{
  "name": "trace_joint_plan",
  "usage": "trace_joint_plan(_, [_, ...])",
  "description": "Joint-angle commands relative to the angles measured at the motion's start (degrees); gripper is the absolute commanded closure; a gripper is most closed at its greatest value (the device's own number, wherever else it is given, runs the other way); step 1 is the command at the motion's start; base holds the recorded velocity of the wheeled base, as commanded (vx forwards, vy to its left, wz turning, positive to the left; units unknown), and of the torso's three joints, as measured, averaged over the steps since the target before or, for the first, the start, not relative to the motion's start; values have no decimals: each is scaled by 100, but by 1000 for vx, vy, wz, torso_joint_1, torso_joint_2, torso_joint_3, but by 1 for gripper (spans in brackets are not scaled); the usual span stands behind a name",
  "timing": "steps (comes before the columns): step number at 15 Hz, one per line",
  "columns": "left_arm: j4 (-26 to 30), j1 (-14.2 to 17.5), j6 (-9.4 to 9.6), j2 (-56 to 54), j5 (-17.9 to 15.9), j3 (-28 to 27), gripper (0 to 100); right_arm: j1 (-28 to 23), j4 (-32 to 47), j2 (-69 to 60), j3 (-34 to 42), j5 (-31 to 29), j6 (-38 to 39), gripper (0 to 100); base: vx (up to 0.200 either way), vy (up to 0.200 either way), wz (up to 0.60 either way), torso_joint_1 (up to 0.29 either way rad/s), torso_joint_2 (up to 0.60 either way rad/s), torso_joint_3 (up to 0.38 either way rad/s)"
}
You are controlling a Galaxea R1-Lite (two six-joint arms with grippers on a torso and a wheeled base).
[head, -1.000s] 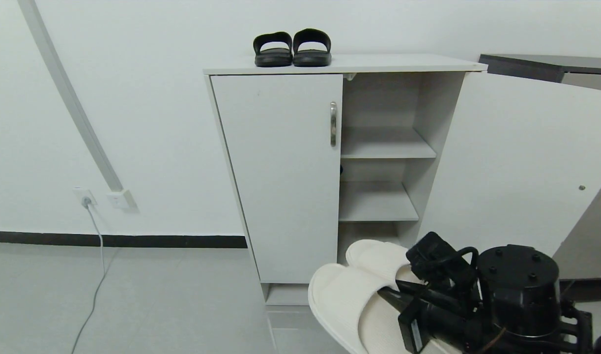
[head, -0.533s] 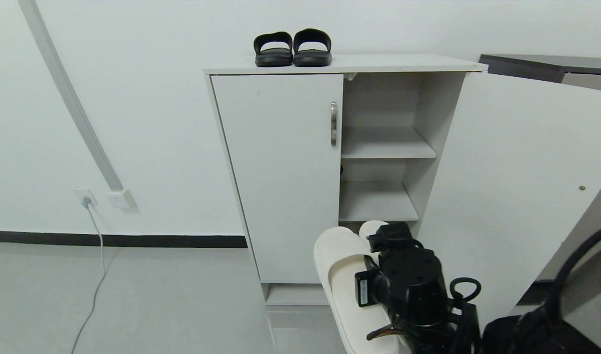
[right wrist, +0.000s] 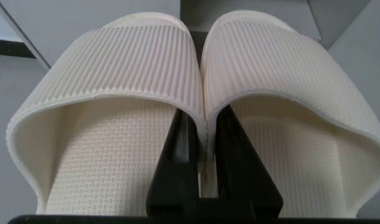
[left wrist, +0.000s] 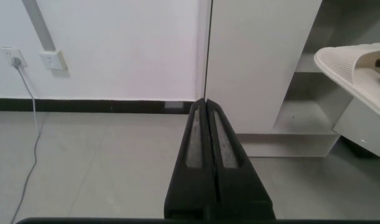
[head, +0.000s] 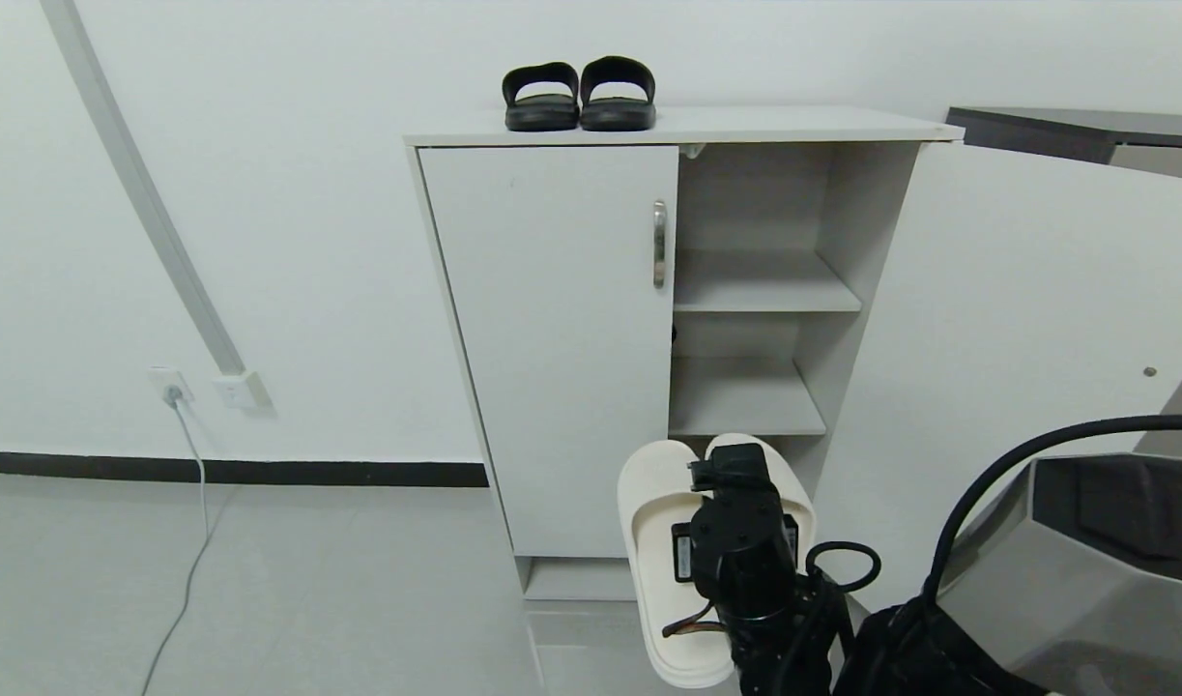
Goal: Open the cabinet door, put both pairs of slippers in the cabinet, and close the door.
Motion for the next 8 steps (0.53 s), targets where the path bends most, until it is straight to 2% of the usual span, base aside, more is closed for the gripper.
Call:
trace_joint_plan(1, [1,-2,1,7,1,1,100,-82,-2,100,-3,0,3,100,0,-200,0,2,-2,2])
trace_joint_plan(7, [1,-2,-8,7,1,1,100,-232,-2,303,-65,9,3,100,0,-200,0,3,2,4])
trace_joint_plan(8, [1,6,1,7,1,1,100,-258,-11,408,-126,9,3,100,0,0,0,0,0,0])
